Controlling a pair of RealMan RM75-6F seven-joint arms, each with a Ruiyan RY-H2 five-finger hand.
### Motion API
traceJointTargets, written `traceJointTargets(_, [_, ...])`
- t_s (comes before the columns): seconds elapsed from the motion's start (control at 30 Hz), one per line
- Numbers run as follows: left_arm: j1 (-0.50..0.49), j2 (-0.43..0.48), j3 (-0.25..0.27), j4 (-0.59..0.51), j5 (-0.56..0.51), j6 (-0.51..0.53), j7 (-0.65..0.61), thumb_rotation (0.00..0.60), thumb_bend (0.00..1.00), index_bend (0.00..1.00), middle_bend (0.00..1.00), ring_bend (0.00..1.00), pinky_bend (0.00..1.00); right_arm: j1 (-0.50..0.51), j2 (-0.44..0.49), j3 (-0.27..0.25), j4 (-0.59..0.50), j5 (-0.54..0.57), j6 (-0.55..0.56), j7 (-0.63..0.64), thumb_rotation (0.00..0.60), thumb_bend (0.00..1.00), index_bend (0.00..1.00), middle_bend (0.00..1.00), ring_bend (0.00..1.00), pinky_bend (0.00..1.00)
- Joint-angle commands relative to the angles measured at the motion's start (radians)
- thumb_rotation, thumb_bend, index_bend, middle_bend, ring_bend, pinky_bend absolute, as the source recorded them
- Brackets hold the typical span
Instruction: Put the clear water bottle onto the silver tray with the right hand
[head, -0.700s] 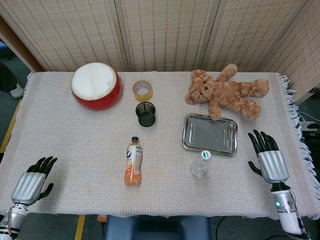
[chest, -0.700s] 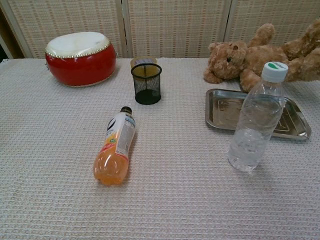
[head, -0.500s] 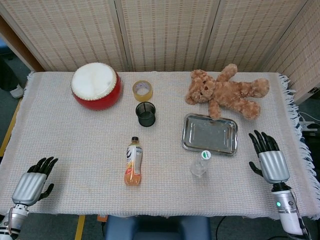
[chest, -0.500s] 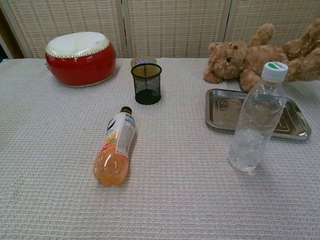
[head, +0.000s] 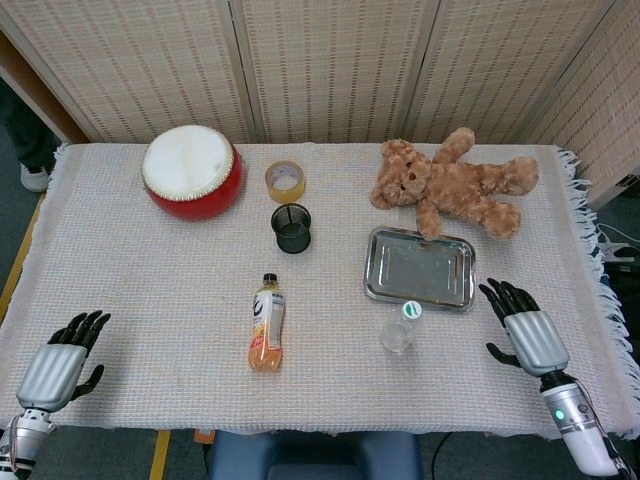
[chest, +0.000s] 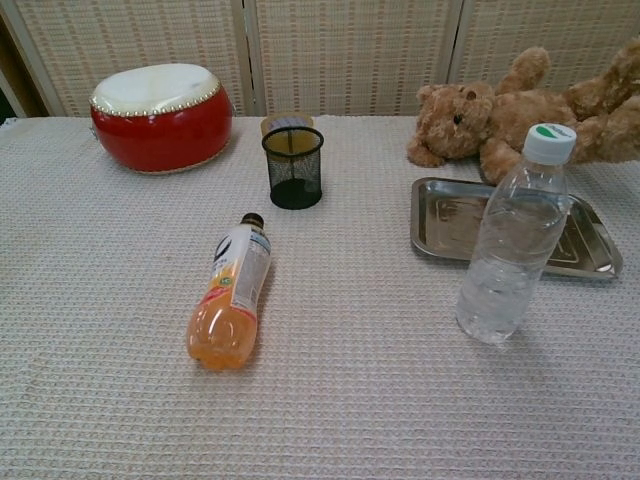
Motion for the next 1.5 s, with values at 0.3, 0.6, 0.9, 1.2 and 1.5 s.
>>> traceJointTargets(0.3, [0.006, 0.009, 0.0, 0.003, 0.01, 0.01, -0.024, 0.6, 0.42, 0.0, 0.05, 0.05, 0.23, 0.158, 0.082, -0.051, -0.069, -0.179, -0.196, 0.503, 0.6, 0.0, 0.0, 0.0, 0.0, 0.19])
traceJointTargets(0.6, [0.007, 0.011, 0.002, 0.001, 0.016, 0.01, -0.027, 0.6, 0.42, 0.0, 0.05, 0.05, 0.23, 0.207, -0.054, -0.005, 0.029, -0.165, -0.196, 0.658, 0.6, 0.0, 0.13, 0.13, 0.0, 0.27])
traceJointTargets(0.9, [0.008, 0.011, 0.003, 0.001, 0.018, 0.009, -0.026, 0.6, 0.42, 0.0, 0.05, 0.05, 0.23, 0.192, -0.14, 0.024, 0.106, -0.121, -0.14, 0.638, 0.6, 0.0, 0.65, 0.44, 0.15, 0.4])
traceJointTargets(1.2, [0.007, 0.01, 0.003, 0.0, 0.017, 0.006, -0.019, 0.6, 0.42, 0.0, 0.05, 0.05, 0.23, 0.184, -0.143, 0.029, 0.106, -0.145, -0.074, 0.632, 0.6, 0.0, 0.7, 0.46, 0.15, 0.4])
traceJointTargets(1.5, [0.008, 0.011, 0.003, -0.002, 0.019, 0.005, -0.022, 0.6, 0.42, 0.0, 0.05, 0.05, 0.23, 0.159, -0.204, 0.111, 0.145, -0.179, 0.107, 0.206, 0.6, 0.0, 0.71, 0.47, 0.15, 0.4])
